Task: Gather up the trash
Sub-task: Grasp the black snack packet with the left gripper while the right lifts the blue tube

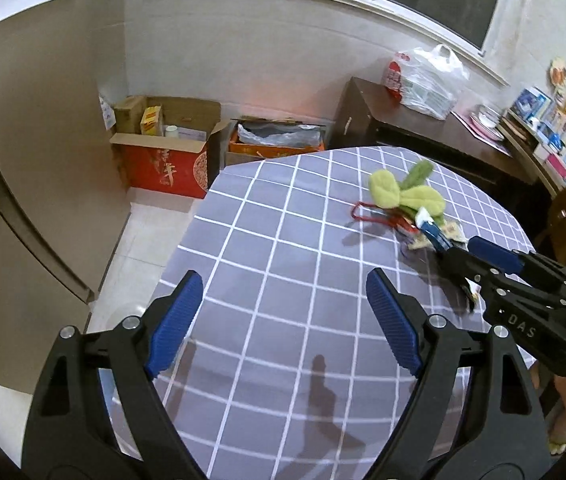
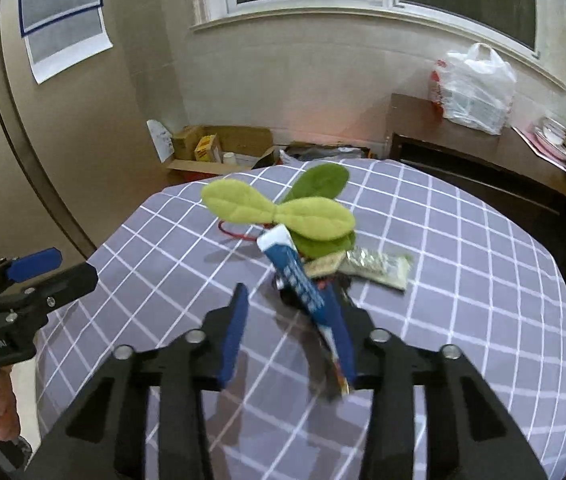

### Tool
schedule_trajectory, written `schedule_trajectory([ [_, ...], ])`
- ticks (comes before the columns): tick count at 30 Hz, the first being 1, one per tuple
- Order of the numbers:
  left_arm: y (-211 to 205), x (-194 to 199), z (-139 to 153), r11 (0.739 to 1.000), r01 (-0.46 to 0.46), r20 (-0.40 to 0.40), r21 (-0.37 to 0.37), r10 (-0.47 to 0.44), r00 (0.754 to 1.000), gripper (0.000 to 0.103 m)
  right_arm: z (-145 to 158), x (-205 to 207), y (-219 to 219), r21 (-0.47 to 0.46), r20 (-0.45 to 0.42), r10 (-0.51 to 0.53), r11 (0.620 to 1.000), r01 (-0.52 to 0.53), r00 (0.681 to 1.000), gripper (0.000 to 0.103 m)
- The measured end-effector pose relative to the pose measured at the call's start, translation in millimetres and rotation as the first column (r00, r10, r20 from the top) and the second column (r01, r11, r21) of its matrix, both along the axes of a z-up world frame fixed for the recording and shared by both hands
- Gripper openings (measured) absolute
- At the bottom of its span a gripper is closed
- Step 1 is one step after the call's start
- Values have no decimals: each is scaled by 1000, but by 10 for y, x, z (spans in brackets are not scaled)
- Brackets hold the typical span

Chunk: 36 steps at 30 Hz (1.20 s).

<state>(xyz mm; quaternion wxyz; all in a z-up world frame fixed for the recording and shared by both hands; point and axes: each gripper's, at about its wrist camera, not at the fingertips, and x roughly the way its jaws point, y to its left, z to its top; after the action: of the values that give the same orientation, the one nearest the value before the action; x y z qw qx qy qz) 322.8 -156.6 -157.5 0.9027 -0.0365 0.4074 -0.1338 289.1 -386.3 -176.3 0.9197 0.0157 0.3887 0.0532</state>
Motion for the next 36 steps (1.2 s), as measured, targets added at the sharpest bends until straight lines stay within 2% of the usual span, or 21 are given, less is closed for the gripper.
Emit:
schedule_trajectory([
  [4,-20,74,-75,1000,0,-14,1,0,1000,83,-86,207,60,-45,-25,14,999,-15,1000,34],
  [5,-28,84,-91,1000,2,-18,-1,-2,1000,83,-130,253,49,-46,-41,8,999,-10,999,30],
  [7,-51,105,-118,1000,3,-27,-4,-3,1000,83,-178,293,10,-28,-52,8,1000,-10,999,13],
  [9,-84,122,-122,1000,12,-33,-21,-12,999,83,-165,257,-48,12,-40,15,1000,-14,999,10],
  [11,-150,129,-109,998,25,-40,-49,-27,999,83,-91,174,-128,62,-7,21,998,-20,1000,9],
  [14,-278,116,-104,995,51,-61,-89,-56,997,83,30,48,-210,81,36,9,997,-12,999,9],
  [17,-468,70,-86,992,85,-64,-97,-92,994,83,127,-120,-370,113,65,-25,993,17,998,9],
  [20,-646,12,-72,990,109,-61,-92,-115,992,83,139,-264,-596,233,70,-39,972,21,997,9],
  [22,-766,-21,-67,987,125,-68,-100,-132,989,83,122,-322,-708,282,59,-48,959,30,997,9],
  [29,-1294,-70,-125,978,189,-80,-86,-196,977,83,-35,-467,-979,238,39,-179,957,165,983,9],
  [33,-1537,-15,-244,975,207,-100,-75,-214,972,82,-40,-537,-1065,244,53,-218,949,199,974,9],
  [35,-1615,-5,-284,974,216,-95,-60,-221,971,77,-41,-547,-1076,244,59,-218,949,197,974,9],
  [36,-1640,-2,-303,973,225,-98,-52,-229,968,61,-58,-551,-1085,250,58,-213,949,192,975,9],
])
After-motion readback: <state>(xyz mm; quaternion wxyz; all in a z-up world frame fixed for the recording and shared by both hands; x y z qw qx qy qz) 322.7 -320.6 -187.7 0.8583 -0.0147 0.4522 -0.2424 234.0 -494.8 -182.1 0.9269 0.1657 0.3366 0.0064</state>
